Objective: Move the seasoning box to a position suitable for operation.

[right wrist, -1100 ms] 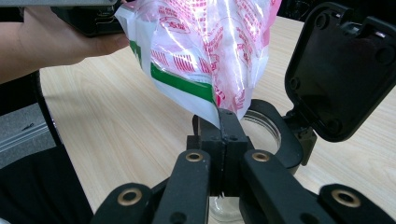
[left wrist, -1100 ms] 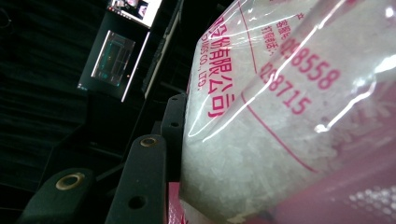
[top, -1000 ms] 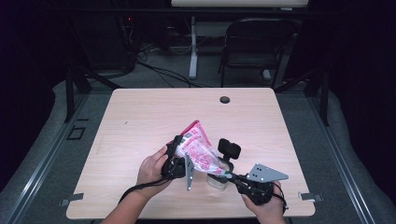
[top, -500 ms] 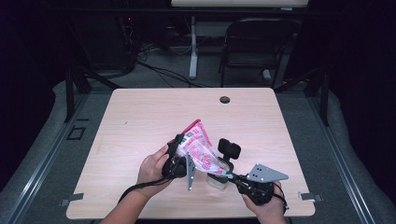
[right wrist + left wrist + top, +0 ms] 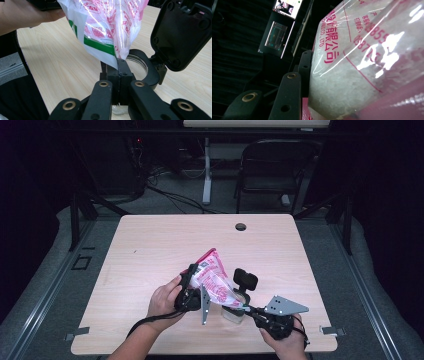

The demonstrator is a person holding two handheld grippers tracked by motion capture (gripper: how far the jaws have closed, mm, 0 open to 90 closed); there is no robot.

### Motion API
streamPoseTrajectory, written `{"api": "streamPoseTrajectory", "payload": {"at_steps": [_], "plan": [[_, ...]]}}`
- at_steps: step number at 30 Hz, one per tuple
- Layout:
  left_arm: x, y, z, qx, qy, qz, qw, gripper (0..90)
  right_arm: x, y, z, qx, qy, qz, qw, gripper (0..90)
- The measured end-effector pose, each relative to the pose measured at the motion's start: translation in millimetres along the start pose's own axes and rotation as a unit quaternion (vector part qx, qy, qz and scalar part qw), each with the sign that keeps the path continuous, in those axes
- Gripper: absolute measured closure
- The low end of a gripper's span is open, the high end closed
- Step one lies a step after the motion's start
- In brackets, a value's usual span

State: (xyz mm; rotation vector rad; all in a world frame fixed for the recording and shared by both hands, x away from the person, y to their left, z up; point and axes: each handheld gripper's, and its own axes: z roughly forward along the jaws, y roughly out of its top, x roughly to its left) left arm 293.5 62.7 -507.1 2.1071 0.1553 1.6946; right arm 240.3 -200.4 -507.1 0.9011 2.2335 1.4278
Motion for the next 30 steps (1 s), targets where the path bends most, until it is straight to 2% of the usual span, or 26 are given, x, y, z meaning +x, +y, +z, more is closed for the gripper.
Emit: {"api": "streamPoseTrajectory", "payload": {"at_steps": [1,10,30], "plan": [[0.8,0.4,-0.5,0.005,-0.002,0.005,1.0000,67.2,0.1,-0.2,0.4,-0.001,0.000,0.001,1.0000,90.0],[0.1,2.4,-0.3,0.006,-0.003,0.007,1.0000,67.3,-2.2,-1.6,0.9,0.004,-0.001,0.006,1.0000,90.0],[-4.2,7.3,1.1,-0.006,-0.003,0.007,1.0000,67.3,-7.6,-4.6,0.6,0.015,-0.013,0.013,0.9997,90.0]]}}
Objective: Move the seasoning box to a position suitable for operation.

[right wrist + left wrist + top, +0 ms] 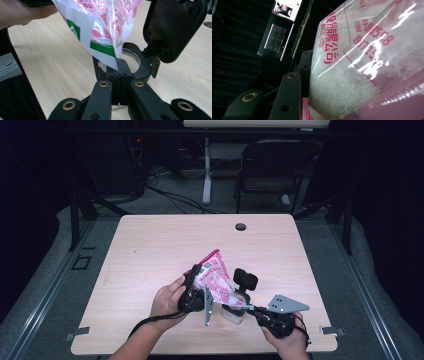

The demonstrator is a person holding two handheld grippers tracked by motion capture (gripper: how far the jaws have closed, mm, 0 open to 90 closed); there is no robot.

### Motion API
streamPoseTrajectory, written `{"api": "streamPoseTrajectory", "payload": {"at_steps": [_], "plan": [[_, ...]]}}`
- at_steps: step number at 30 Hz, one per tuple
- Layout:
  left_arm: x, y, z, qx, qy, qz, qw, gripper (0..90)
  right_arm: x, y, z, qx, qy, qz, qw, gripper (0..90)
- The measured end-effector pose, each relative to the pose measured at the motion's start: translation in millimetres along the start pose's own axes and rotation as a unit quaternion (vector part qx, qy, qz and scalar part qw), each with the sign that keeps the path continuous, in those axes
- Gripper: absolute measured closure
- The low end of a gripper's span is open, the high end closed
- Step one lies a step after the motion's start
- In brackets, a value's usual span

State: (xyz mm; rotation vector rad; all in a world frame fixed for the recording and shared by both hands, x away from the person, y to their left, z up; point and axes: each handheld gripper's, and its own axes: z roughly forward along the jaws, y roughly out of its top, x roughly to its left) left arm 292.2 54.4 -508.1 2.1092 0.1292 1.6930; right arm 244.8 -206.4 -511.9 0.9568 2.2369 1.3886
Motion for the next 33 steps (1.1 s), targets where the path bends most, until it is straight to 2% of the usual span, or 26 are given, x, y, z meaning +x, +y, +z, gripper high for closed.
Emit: {"api": "streamPoseTrajectory", "payload": {"at_steps": [5,23,24,25,33], "plan": [[0.2,1.1,-0.9,0.005,-0.002,0.004,1.0000,67.4,-2.8,-0.1,1.7,0.001,-0.002,0.002,1.0000,90.0],[-2.5,3.2,-3.1,-0.007,0.008,0.005,0.9999,67.4,-6.0,-2.5,3.9,0.007,-0.006,0.004,1.0000,90.0],[-1.8,3.6,-3.6,-0.006,0.010,0.011,0.9999,67.4,-6.1,-2.5,3.8,0.007,-0.006,0.004,1.0000,90.0],[-2.3,3.7,-3.2,-0.009,0.010,0.007,0.9999,67.4,-6.3,-2.6,3.8,0.006,-0.007,0.004,1.0000,90.0],[-0.9,5.1,-3.8,-0.005,0.011,0.015,0.9998,67.4,-7.0,-2.9,3.8,0.006,-0.008,0.006,0.9999,90.0]]}}
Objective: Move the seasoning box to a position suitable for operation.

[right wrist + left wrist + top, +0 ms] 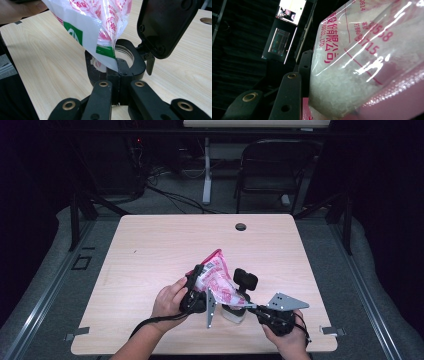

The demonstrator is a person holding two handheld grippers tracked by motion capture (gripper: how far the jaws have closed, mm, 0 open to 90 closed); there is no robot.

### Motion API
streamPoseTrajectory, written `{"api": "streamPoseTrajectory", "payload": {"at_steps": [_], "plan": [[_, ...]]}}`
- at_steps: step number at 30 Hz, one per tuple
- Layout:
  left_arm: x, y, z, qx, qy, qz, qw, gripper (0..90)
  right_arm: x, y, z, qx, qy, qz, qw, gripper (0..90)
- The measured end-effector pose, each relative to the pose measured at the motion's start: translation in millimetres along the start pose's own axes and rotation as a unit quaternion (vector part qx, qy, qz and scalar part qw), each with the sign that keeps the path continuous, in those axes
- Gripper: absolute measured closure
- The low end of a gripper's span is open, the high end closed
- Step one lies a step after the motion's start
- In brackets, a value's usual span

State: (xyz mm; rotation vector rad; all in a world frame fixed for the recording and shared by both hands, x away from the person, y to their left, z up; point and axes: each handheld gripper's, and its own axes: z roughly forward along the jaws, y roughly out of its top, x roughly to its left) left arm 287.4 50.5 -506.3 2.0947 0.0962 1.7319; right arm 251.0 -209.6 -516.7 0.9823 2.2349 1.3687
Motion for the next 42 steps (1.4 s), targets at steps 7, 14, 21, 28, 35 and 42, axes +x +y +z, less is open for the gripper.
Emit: {"api": "streamPoseTrajectory", "payload": {"at_steps": [7,14,21,28,35,42], "plan": [[0.0,1.2,0.0,-0.004,0.004,0.001,1.0000,67.5,-0.7,-0.5,0.7,0.002,-0.001,0.001,1.0000,90.0],[-0.8,2.2,-0.2,-0.008,0.008,-0.001,0.9999,67.4,-0.9,-0.7,1.0,0.001,-0.002,0.003,1.0000,90.0],[-0.7,3.0,-2.4,-0.004,0.009,0.009,0.9999,67.4,-1.5,-1.6,1.9,0.004,-0.002,0.001,1.0000,90.0],[-1.8,2.4,-2.9,-0.008,0.012,0.008,0.9999,67.4,-0.8,-2.2,2.5,0.007,-0.001,0.001,1.0000,90.0],[-1.7,2.7,-3.2,-0.008,0.014,0.013,0.9998,67.4,-1.1,-2.3,2.7,0.007,-0.001,0.001,1.0000,90.0],[-1.7,2.8,-3.4,-0.006,0.013,0.015,0.9998,67.5,-1.0,-2.5,3.1,0.007,-0.001,0.002,1.0000,90.0]]}}
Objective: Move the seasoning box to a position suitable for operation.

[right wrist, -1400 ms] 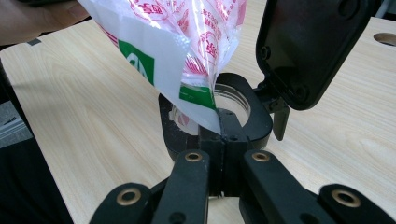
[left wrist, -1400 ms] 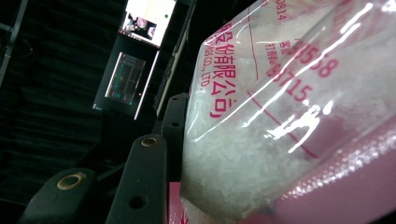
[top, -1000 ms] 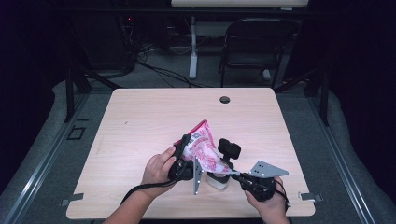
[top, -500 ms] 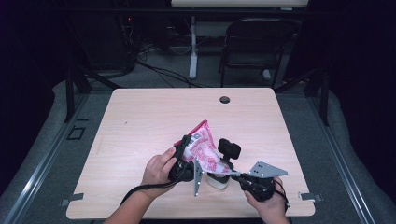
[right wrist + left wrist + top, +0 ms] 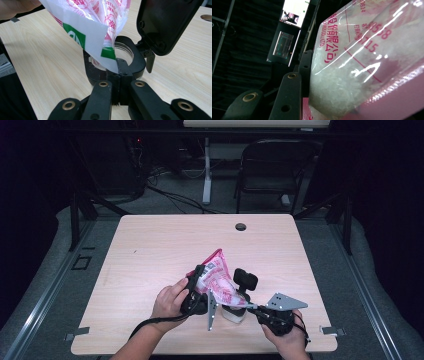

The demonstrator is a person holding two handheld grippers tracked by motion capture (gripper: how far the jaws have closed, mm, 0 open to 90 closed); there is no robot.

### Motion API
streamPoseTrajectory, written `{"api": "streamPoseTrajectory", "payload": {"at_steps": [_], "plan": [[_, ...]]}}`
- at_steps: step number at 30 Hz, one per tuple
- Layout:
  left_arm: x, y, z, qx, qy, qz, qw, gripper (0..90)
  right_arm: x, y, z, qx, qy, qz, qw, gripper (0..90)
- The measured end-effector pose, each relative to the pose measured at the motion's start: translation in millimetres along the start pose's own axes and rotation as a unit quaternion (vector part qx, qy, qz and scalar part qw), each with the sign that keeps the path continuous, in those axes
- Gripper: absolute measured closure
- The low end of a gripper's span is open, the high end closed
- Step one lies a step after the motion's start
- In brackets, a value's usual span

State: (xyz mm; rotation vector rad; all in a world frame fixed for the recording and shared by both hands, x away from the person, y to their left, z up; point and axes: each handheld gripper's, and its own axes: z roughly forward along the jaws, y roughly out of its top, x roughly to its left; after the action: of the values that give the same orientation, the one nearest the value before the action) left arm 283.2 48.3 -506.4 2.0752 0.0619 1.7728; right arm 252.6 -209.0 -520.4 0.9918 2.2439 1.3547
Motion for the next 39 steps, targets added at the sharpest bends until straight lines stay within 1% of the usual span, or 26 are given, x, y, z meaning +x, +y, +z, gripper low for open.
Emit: {"api": "streamPoseTrajectory", "payload": {"at_steps": [7,15,18,20,23,39], "plan": [[1.1,1.8,-0.5,-0.004,0.005,0.004,1.0000,67.5,-0.1,-0.3,0.3,0.001,-0.002,0.000,1.0000,90.0],[2.1,3.0,-0.8,-0.002,0.003,0.007,1.0000,67.5,-0.6,-0.4,-0.2,0.001,-0.002,0.001,1.0000,90.0],[2.1,3.2,-0.4,-0.005,0.004,0.006,1.0000,67.5,-0.8,-0.5,0.0,0.001,-0.001,0.001,1.0000,90.0],[2.1,3.5,-0.8,-0.002,0.001,0.003,1.0000,67.5,-0.8,-0.5,0.0,0.001,-0.001,0.002,1.0000,90.0],[2.7,3.6,-0.5,-0.006,0.005,0.005,1.0000,67.5,-0.9,-0.5,0.0,0.000,-0.001,0.002,1.0000,90.0],[4.2,4.5,-0.4,-0.009,0.008,0.003,0.9999,67.7,-1.5,-0.3,1.1,-0.001,-0.001,0.001,1.0000,90.0]]}}
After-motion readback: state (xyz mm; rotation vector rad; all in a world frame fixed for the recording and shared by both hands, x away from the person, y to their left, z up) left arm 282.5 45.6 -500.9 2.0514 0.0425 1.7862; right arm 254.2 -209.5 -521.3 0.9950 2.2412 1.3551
